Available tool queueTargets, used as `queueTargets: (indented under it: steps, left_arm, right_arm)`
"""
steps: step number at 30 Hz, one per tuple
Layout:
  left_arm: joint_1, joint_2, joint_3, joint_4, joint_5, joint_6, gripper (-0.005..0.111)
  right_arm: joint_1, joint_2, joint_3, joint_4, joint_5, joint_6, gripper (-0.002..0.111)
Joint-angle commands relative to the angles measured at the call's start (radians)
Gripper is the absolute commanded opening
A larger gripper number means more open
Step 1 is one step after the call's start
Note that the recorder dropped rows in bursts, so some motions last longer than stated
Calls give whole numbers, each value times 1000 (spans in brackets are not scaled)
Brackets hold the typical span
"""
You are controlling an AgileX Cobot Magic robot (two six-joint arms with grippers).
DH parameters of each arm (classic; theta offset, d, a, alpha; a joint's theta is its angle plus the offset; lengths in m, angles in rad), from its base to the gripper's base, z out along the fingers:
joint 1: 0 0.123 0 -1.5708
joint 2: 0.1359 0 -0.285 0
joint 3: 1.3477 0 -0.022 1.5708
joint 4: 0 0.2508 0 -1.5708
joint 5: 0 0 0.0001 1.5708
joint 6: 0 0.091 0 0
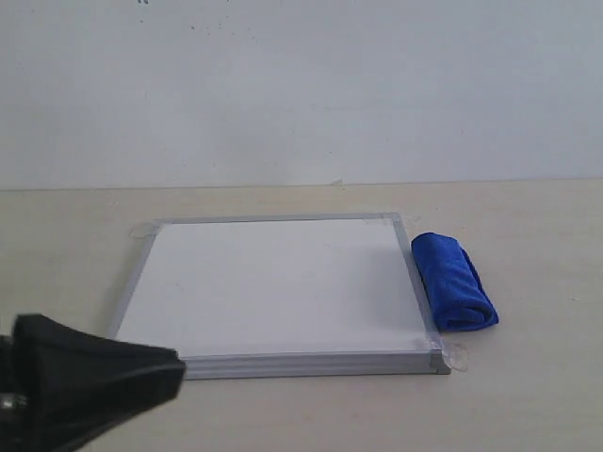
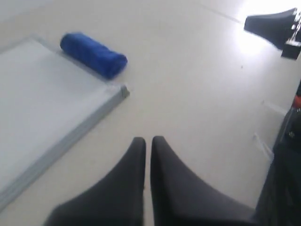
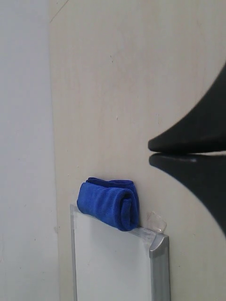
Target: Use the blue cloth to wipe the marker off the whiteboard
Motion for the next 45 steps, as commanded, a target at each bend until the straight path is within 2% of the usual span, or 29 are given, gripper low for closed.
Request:
queueTargets:
  steps: [1,2,5,7,9,11,12,14,20,23,32,45]
  left_arm:
    - [133,-186,36,37,11,-44,4]
    - [220,-255,72,37,9,-44,4]
    - [376,-426,174,18,-16,-44,4]
    - [483,-577,310,11,-181,-44,4]
    - [538,-674,425,11,-348,-37,4]
    - [567,-730,522,15,-467,-26,4]
    - [577,-752,527,15,-474,-32,4]
    - [613,-794,527,15,-403,-54,4]
    - [793,-794,527,19,-335,-13,4]
    - [828,-794,527,19,-225,25,4]
    - [828,-794,527,19,63,167,4]
    - [874,-794,527,19,79,167,4]
  right_arm:
    - [-8,-5,0,-6,-5,0,0]
    - [-8,-5,0,-6,-5,0,0]
    - [-8,-5,0,-6,-5,0,0]
    - [-8,-5,0,-6,-5,0,0]
    - [-8,-5,0,-6,-5,0,0]
    - [-8,-5,0,-6,-5,0,0]
    - [-8,-5,0,-6,-5,0,0]
    - [-8,-5,0,-6,-5,0,0]
    - [-8,-5,0,-6,-5,0,0]
    - [-8,-5,0,-6,-5,0,0]
    - [-8,-5,0,-6,-5,0,0]
    - [-8,-5,0,-6,-5,0,0]
